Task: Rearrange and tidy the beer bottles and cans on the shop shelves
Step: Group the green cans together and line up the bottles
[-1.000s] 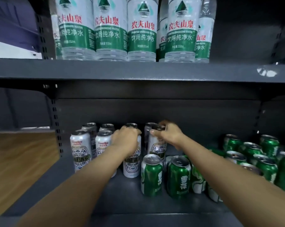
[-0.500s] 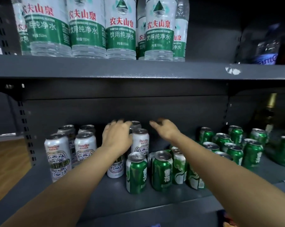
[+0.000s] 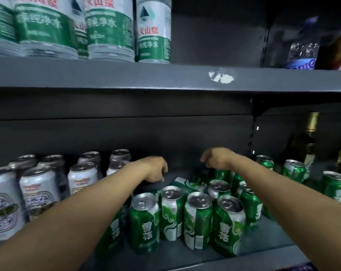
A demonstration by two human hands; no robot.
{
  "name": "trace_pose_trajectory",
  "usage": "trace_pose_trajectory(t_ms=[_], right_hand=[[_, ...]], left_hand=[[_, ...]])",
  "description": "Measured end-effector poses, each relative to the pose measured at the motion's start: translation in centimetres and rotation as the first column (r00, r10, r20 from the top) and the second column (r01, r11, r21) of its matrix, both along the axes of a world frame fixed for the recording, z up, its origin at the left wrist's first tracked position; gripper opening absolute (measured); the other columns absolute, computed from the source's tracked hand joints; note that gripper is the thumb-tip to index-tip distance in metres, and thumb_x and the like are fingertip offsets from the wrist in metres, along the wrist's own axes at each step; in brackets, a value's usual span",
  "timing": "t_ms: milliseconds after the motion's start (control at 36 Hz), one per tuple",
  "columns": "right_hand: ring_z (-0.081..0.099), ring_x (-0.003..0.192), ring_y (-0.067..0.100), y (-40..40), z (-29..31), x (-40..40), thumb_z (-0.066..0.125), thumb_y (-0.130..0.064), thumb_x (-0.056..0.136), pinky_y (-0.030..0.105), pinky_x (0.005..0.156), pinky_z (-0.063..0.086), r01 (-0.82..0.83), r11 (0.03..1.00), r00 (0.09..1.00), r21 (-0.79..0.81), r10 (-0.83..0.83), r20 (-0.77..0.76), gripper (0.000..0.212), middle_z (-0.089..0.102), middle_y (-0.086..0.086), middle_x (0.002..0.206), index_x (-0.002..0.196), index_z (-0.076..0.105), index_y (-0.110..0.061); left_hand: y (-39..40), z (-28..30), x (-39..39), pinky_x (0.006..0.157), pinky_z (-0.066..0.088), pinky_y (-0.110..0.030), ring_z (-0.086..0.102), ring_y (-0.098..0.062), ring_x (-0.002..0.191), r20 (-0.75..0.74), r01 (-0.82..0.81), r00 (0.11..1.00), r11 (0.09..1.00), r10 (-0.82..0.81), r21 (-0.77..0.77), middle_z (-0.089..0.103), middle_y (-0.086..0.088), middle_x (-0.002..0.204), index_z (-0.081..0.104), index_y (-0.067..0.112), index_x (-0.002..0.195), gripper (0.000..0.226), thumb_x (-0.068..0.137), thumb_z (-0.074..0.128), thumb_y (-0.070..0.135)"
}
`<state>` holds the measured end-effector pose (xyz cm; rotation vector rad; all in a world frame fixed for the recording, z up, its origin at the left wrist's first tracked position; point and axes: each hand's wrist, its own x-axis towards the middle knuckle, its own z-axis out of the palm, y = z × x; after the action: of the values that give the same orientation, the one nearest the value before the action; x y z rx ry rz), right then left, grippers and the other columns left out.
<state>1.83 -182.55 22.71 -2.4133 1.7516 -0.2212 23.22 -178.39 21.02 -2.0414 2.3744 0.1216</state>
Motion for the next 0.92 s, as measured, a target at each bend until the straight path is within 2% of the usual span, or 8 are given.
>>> trace_pose_trajectory(t_ms=[83,194,306,500,611,778,861,917], right_hand=[[0.055,0.115,0.022,-1.1,-0.7,1.1,0.059,-0.018,0.092,0.028,0.094,0.045,-0.121,0.991,0.983,0.061,0.128,-0.133,0.032,0.06,0.002,0.127,0.124,0.062,-0.015],[0.06,0.109,0.027,-3.1,-2.5,3.0,0.07,-0.027,0.085,0.037,0.094,0.05,-0.208,0.965,0.935,0.159,0.244,-0.257,0.042,0.064,0.009,0.122,0.122,0.063,-0.008],[0.062,0.102,0.025,-4.7,-4.2,4.4,0.075,-0.039,0.08,0.036,0.091,0.051,-0.223,0.937,0.894,0.269,0.307,-0.328,0.052,0.066,0.005,0.116,0.12,0.063,-0.008],[0.067,0.09,0.023,-6.3,-5.7,5.9,0.079,-0.052,0.07,0.031,0.064,0.055,-0.183,0.919,0.895,0.349,0.302,-0.328,0.072,0.064,0.002,0.118,0.128,0.056,-0.014],[0.064,0.097,0.024,-6.5,-6.3,6.5,0.079,-0.054,0.069,0.036,0.078,0.056,-0.144,0.916,0.903,0.373,0.276,-0.329,0.078,0.061,0.002,0.125,0.13,0.054,-0.012],[0.063,0.096,0.029,-6.8,-6.2,6.2,0.079,-0.039,0.076,0.037,0.075,0.056,-0.108,0.895,0.944,0.432,0.228,-0.237,0.065,0.057,0.01,0.128,0.126,0.055,-0.004],[0.06,0.11,0.03,-7.6,-5.4,4.8,0.08,-0.033,0.077,0.034,0.073,0.057,-0.097,0.897,0.99,0.431,0.132,-0.052,0.067,0.052,0.011,0.132,0.129,0.049,-0.005],[0.061,0.11,0.024,-8.0,-5.1,3.9,0.084,-0.038,0.065,0.038,0.086,0.054,-0.106,0.9,0.993,0.422,0.076,0.086,0.08,0.052,0.007,0.135,0.132,0.048,-0.012]], left_hand=[[-1.6,-0.6,-0.4,0.084,0.037,-0.019,0.052,-0.021,0.119,0.057,-0.029,0.998,0.989,0.021,0.143,0.054,-0.004,0.134,0.052,0.015,0.134,0.047,0.089,0.066,0.019],[-3.1,-1.7,-0.2,0.098,0.047,-0.032,0.054,-0.021,0.114,0.04,-0.083,0.996,0.947,0.075,0.311,0.053,-0.005,0.131,0.049,0.015,0.137,0.058,0.084,0.072,0.012],[-4.6,-3.0,0.6,0.103,0.046,-0.042,0.055,-0.018,0.11,0.059,-0.065,0.997,0.879,0.042,0.473,0.056,0.001,0.113,0.052,0.018,0.135,0.056,0.082,0.072,0.012],[-5.5,-3.9,0.2,0.1,0.047,-0.047,0.056,-0.027,0.116,0.224,-0.055,0.97,0.816,-0.092,0.576,0.058,-0.008,0.129,0.054,0.017,0.128,0.044,0.086,0.067,0.02],[-5.4,-4.1,0.0,0.097,0.048,-0.043,0.057,-0.027,0.113,0.252,-0.051,0.962,0.835,-0.107,0.547,0.058,-0.008,0.125,0.058,0.015,0.122,0.038,0.087,0.067,0.023],[-5.4,-3.8,0.4,0.073,0.048,-0.03,0.056,-0.022,0.094,0.088,-0.095,0.994,0.94,0.07,0.329,0.055,-0.002,0.107,0.054,0.012,0.118,0.046,0.078,0.073,0.023],[-5.7,-4.0,0.9,0.073,0.051,-0.03,0.061,-0.022,0.093,-0.166,-0.209,0.953,0.945,0.255,0.25,0.061,-0.008,0.109,0.06,0.01,0.103,0.037,0.072,0.079,0.019],[-5.8,-4.0,0.9,0.082,0.046,-0.029,0.054,-0.025,0.112,-0.36,-0.294,0.872,0.943,0.333,0.159,0.054,-0.01,0.127,0.051,0.009,0.125,0.063,0.071,0.081,0.022]])
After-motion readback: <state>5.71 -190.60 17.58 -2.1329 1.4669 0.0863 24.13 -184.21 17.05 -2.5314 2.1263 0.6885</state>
